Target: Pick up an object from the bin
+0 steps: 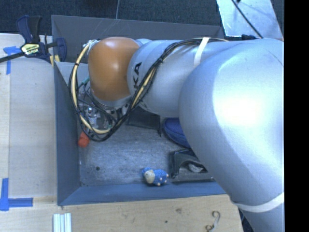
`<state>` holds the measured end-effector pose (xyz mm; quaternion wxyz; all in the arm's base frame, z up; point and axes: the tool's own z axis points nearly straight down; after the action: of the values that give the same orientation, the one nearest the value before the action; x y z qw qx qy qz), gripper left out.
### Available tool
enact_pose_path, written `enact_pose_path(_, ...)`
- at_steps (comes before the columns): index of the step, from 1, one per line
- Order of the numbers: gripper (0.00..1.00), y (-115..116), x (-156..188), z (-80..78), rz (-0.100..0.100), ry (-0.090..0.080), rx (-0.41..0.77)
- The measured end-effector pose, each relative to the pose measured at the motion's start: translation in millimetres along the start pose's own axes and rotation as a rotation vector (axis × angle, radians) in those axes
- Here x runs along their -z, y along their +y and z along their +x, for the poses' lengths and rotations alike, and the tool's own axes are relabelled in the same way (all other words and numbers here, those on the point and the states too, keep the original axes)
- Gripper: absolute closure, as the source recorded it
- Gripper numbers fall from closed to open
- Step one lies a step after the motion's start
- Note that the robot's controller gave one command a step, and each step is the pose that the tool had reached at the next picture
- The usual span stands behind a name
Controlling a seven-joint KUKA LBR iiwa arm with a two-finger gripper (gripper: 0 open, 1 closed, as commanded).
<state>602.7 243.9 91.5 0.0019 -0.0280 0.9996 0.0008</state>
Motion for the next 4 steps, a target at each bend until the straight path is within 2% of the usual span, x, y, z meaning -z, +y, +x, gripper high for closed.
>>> enact_pose_path(1,1.0,-20.7,168.3,102.2,-0.002,-0.005,-0.005)
enact_pose_path(2,1.0,-10.0,71.2,93.6,0.003,0.009,0.077)
enact_pose_path(3,1.0,-44.4,59.7,99.3,0.004,0.005,-0.39)
enact_pose_path(4,1.0,-46.4,65.6,121.5,0.004,0.006,-0.681)
